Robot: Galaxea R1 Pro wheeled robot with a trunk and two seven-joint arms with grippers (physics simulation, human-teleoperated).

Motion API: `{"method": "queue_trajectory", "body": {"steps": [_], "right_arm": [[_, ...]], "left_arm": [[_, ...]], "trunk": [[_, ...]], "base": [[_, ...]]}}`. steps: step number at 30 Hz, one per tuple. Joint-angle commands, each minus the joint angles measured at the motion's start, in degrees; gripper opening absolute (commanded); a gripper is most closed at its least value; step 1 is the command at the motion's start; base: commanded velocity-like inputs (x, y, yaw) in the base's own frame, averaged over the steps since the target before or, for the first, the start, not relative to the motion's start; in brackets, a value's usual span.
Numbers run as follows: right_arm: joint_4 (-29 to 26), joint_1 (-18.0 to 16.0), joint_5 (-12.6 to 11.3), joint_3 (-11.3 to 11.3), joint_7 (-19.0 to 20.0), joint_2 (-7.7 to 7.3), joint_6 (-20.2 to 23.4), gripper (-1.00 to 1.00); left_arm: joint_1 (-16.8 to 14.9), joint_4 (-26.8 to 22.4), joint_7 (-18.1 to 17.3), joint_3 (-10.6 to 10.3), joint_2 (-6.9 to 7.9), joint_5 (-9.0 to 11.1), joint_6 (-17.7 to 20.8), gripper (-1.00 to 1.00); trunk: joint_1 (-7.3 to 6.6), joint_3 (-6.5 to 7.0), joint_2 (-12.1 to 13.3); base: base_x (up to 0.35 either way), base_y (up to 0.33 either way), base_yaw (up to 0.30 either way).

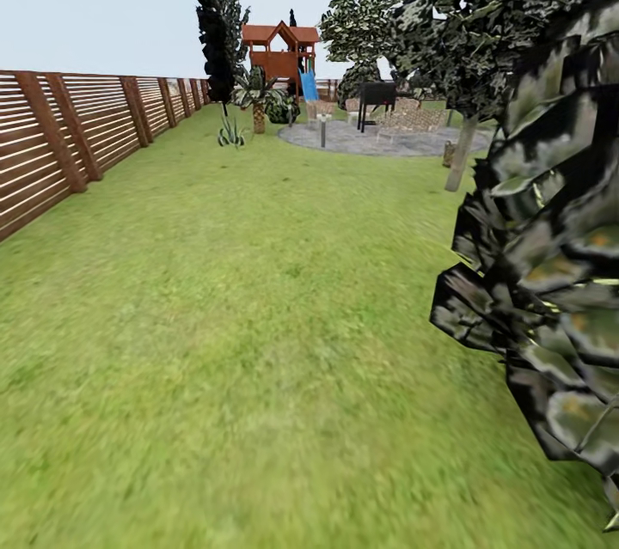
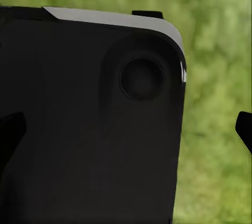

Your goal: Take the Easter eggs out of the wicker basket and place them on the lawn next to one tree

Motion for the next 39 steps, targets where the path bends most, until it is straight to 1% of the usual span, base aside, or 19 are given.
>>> {"method": "queue_trajectory", "body": {"steps": [1,21,27,39], "right_arm": [[0.06,-0.04,0.06,0.15,0.03,0.01,-0.19,1.0],[0.06,-0.04,-0.3,0.02,0.04,0.03,-0.19,1.0],[0.06,-0.04,-0.24,0.06,0.04,0.04,-0.19,1.0],[0.06,-0.04,-0.23,0.06,0.04,0.11,-0.19,1.0]], "left_arm": [[0.02,-0.09,0.02,0.23,-0.02,0.07,-0.07,1.0],[0.04,-0.08,0.03,0.23,-0.02,0.07,-0.02,1.0],[0.04,-0.07,-0.01,0.24,-0.02,0.07,-0.05,1.0],[0.04,-0.11,0.0,0.22,-0.02,0.07,-0.07,1.0]], "trunk": [[0.03,-0.04,-0.02],[0.03,-0.04,-0.02],[0.03,-0.04,-0.02],[0.03,-0.04,-0.02]], "base": [[0.328,0.094,0.0],[0.328,0.094,-0.012],[0.327,0.113,-0.161],[0.326,0.138,-0.275]]}}
